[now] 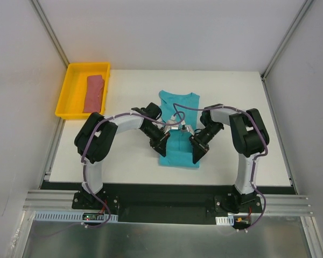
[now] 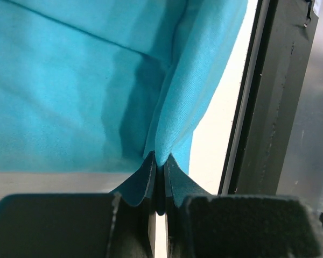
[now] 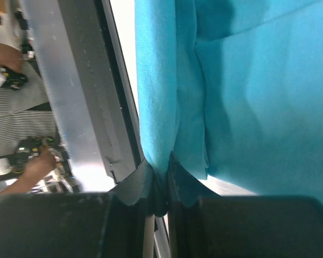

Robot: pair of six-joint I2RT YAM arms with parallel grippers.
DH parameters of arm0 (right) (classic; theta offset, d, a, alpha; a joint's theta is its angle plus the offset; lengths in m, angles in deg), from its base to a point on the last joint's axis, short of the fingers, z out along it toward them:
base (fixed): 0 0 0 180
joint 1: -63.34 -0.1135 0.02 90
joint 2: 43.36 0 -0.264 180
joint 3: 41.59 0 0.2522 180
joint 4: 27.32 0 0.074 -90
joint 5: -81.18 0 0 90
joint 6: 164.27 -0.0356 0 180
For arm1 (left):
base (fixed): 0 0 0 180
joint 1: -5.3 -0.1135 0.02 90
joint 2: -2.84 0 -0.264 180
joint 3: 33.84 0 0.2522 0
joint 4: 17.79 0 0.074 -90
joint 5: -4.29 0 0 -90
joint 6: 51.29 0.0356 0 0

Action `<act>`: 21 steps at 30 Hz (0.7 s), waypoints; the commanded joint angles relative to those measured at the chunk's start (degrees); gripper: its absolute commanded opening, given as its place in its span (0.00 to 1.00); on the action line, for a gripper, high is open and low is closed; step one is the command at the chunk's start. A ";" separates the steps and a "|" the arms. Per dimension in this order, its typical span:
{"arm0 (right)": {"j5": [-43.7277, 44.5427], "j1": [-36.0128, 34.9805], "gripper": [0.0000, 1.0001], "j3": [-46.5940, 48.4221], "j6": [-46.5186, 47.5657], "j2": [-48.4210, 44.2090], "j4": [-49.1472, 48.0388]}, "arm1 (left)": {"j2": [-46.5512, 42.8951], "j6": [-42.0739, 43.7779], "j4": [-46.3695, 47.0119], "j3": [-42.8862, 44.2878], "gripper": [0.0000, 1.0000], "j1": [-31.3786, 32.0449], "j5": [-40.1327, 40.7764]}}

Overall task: Roll the t-shirts
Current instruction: Roll the T-shirt to the center of the board.

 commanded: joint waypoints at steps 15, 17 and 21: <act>-1.15 0.63 0.07 17.63 -1.85 19.23 17.59 | -2.31 -5.73 -2.19 0.07 0.39 -5.10 11.50; -0.80 0.63 0.07 19.12 -4.30 20.63 17.60 | -7.21 -4.59 -1.66 -1.43 0.42 -5.28 13.43; 0.26 0.63 0.07 22.73 -8.88 24.67 18.91 | -17.25 0.84 0.01 -6.79 0.48 -3.18 15.20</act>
